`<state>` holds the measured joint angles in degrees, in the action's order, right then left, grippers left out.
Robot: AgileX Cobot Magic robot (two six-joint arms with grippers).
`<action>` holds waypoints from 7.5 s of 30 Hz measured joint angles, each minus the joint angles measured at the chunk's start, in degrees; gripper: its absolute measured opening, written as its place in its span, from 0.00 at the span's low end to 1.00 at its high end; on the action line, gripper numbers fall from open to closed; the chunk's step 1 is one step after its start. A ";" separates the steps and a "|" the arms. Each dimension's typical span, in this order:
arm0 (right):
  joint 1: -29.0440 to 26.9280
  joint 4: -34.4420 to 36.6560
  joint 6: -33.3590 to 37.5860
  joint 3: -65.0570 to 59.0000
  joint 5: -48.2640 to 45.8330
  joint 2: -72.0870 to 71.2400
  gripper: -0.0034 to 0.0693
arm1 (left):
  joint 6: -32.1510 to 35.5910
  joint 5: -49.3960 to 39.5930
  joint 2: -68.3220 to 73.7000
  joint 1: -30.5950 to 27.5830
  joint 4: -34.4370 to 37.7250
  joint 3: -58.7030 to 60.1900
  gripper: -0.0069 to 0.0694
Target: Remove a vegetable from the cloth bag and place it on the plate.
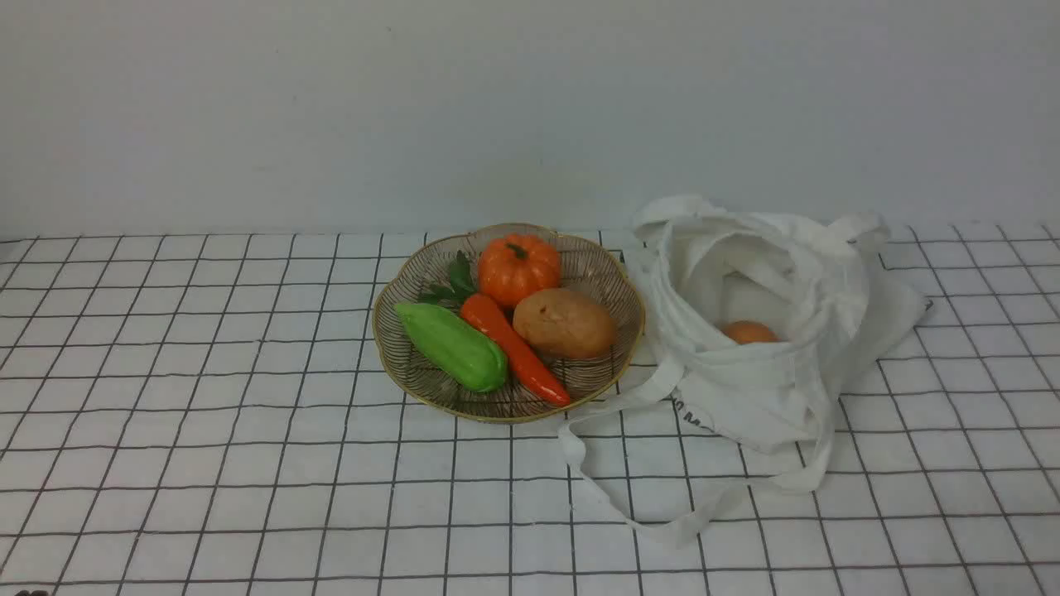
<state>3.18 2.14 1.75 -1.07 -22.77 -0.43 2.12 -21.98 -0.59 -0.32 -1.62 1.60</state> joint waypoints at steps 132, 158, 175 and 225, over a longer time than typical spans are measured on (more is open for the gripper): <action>16.76 -7.41 -15.95 107.24 -47.67 127.11 0.90 | 0.00 0.00 0.00 0.00 0.00 0.00 0.08; 11.57 2.21 -8.63 106.95 -47.13 129.91 0.72 | 0.00 0.00 0.00 0.00 0.00 0.00 0.08; 11.52 -3.12 -9.97 106.91 -47.90 117.38 0.72 | 0.00 0.00 0.00 0.00 0.00 0.00 0.08; 22.91 1.90 2.53 124.56 -49.20 112.29 0.07 | 0.00 0.00 0.00 0.00 0.00 0.00 0.08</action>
<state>26.09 4.04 4.28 123.49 -71.97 111.86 2.12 -21.98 -0.59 -0.32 -1.62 1.60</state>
